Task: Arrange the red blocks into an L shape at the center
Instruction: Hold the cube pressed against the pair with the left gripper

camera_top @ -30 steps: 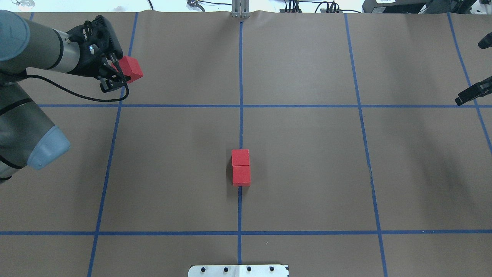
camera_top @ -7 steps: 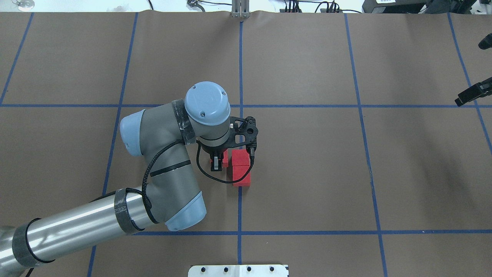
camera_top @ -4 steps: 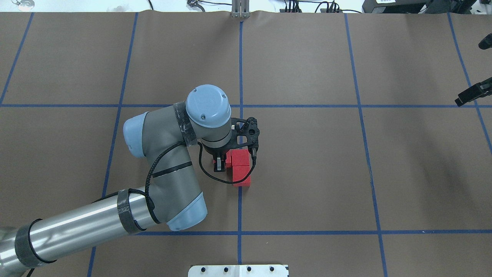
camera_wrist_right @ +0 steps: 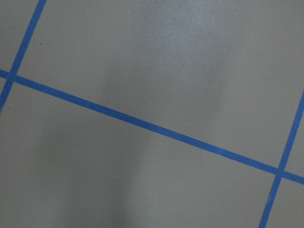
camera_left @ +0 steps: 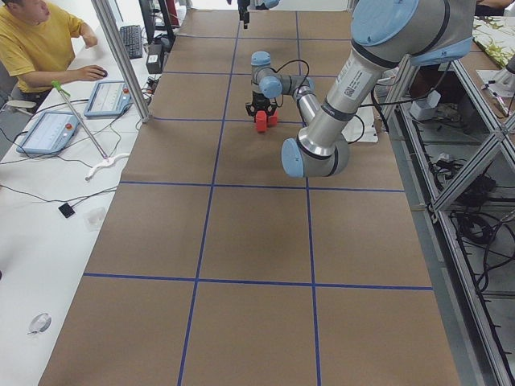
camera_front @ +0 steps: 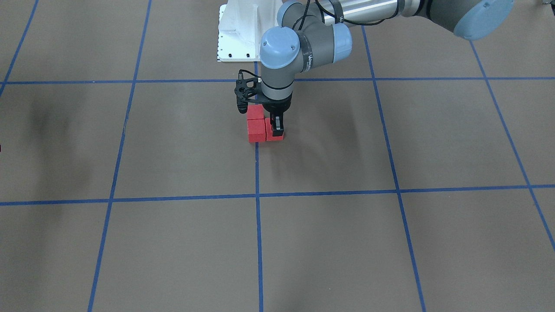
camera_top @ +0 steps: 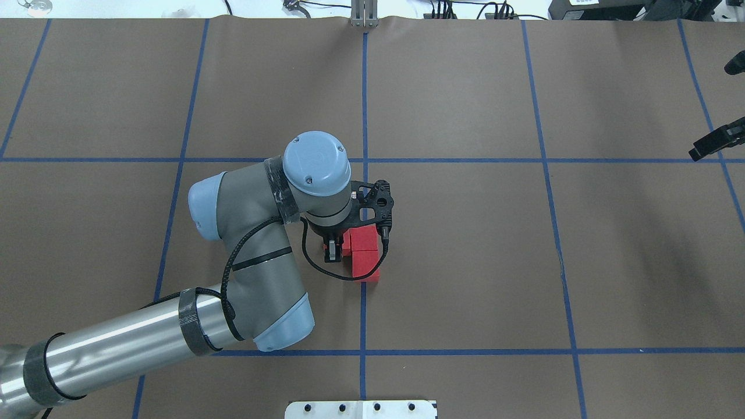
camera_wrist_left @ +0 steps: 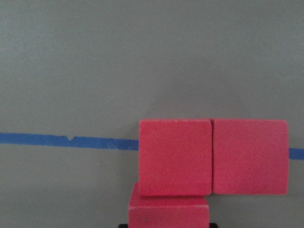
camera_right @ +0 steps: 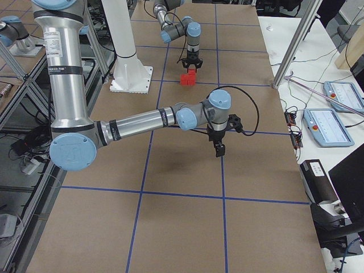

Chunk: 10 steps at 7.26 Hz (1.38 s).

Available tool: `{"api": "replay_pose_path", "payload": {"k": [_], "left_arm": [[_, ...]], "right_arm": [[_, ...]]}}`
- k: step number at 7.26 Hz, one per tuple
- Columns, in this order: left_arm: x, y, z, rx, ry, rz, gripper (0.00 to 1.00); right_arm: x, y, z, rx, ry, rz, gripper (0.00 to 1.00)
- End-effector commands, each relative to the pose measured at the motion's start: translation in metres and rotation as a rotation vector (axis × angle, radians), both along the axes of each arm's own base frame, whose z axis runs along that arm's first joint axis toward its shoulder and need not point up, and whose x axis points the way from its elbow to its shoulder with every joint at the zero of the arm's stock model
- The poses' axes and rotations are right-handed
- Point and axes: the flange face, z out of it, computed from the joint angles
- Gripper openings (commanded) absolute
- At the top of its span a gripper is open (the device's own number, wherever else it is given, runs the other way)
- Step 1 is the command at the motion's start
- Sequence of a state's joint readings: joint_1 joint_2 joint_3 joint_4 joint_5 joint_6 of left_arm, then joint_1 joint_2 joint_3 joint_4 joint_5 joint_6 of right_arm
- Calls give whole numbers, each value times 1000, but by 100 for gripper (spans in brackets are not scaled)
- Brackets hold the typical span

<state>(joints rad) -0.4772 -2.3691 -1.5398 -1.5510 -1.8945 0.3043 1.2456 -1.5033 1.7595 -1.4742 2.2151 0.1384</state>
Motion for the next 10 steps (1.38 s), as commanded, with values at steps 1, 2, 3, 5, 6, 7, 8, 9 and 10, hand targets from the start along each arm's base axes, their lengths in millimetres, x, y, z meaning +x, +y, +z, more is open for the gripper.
{"api": "replay_pose_path", "payload": {"k": [1, 2, 3, 5, 6, 7, 8, 9, 10], "left_arm": [[1, 1, 2, -2, -3, 1, 0], [2, 2, 2, -2, -3, 3, 2], [2, 2, 1, -2, 0, 2, 3], [2, 2, 1, 0, 0, 1, 10], [2, 2, 1, 0, 0, 1, 12], [2, 3, 1, 0, 0, 2, 14], [3, 2, 1, -1, -1, 2, 18], [3, 2, 1, 0, -1, 1, 21], [2, 1, 2, 1, -3, 1, 25]], "right_arm": [[0, 0, 0, -2, 0, 2, 100], [0, 0, 0, -2, 0, 2, 100], [0, 0, 0, -2, 0, 2, 100], [0, 0, 0, -2, 0, 2, 100], [0, 0, 0, -2, 0, 2, 100], [0, 0, 0, -2, 0, 2, 100], [0, 0, 0, -2, 0, 2, 100], [0, -1, -1, 2, -2, 2, 100], [0, -1, -1, 0, -1, 2, 100]]}}
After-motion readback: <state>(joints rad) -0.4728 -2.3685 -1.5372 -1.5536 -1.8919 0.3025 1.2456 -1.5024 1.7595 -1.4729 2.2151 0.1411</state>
